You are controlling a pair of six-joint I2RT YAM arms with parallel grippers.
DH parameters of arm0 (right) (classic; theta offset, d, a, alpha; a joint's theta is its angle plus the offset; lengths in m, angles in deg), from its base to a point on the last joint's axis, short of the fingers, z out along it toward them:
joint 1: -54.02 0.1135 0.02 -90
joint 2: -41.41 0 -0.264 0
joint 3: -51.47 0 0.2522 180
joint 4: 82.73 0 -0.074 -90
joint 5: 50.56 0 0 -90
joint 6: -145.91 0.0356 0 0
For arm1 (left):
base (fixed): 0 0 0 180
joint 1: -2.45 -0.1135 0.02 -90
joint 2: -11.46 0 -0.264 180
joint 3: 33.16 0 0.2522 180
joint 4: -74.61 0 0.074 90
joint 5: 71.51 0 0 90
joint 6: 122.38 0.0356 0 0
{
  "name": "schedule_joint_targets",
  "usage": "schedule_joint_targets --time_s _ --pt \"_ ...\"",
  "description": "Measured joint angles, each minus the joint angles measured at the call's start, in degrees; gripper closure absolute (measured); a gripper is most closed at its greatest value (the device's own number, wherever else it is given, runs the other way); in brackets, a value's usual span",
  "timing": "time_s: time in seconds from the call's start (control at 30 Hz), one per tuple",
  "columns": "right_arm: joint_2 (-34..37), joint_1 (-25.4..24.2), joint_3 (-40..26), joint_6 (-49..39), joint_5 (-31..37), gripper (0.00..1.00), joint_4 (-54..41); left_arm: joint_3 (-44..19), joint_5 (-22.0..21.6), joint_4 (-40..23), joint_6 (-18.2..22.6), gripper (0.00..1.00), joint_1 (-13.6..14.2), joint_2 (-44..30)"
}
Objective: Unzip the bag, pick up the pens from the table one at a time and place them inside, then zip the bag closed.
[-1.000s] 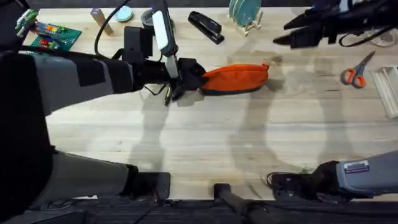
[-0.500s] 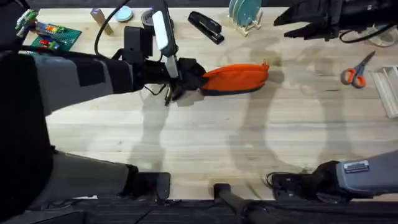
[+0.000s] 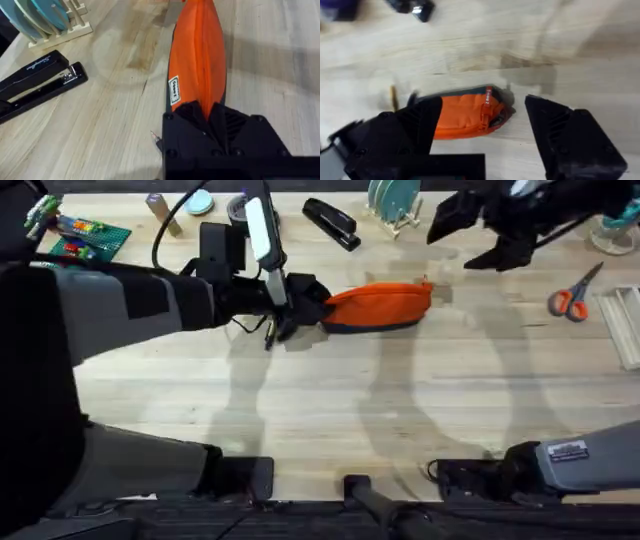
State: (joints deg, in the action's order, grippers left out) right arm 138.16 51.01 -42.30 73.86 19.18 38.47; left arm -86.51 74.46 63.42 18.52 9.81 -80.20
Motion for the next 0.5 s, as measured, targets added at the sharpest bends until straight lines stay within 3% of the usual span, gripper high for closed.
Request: schedule_joint_targets --time_s 0.17,0.5 --pt "0.0 4.0 0.0 6.5 5.7 0.005 0.1 0.0 0.0 0.0 0.0 0.959 0.0 0.0" --pt "0.1 6.5 0.0 12.4 8.5 0.005 -3.5 0.0 0.0 0.0 0.0 0.959 0.0 0.0"
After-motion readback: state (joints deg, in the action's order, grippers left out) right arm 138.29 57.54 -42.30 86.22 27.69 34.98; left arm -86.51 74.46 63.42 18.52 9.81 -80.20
